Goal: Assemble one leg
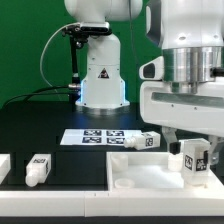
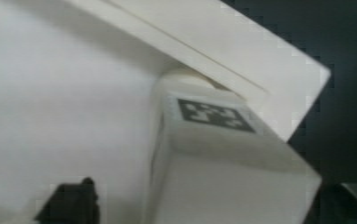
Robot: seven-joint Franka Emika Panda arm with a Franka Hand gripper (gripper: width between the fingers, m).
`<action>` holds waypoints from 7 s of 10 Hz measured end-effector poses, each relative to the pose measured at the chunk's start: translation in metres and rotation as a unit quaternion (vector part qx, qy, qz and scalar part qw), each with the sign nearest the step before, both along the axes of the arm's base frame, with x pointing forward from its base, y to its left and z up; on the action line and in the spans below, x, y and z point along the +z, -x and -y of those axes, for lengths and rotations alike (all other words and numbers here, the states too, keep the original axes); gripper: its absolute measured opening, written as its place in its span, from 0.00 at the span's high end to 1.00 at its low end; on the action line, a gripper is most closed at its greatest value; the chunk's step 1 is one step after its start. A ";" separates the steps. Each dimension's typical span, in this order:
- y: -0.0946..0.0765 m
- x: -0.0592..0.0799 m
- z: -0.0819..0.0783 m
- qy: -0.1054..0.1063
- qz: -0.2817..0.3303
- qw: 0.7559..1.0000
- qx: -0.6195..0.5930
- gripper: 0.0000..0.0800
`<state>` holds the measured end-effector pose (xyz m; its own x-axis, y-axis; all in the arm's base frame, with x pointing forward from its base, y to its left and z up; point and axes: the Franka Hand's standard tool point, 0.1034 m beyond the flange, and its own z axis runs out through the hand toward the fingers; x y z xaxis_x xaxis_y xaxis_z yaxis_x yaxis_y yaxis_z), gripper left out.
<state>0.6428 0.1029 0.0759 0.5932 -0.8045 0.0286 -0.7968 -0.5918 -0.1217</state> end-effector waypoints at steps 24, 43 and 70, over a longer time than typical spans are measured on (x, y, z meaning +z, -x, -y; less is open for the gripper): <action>0.003 -0.005 -0.001 -0.016 -0.013 0.981 -0.192 0.58; 0.001 -0.003 -0.008 0.056 0.008 0.983 0.174 0.65; 0.001 -0.002 -0.006 0.021 -0.001 0.999 -0.025 0.64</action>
Offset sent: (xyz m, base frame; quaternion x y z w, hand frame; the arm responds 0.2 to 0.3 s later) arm 0.0000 0.0000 0.0000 0.0000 0.0000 -0.1296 0.9916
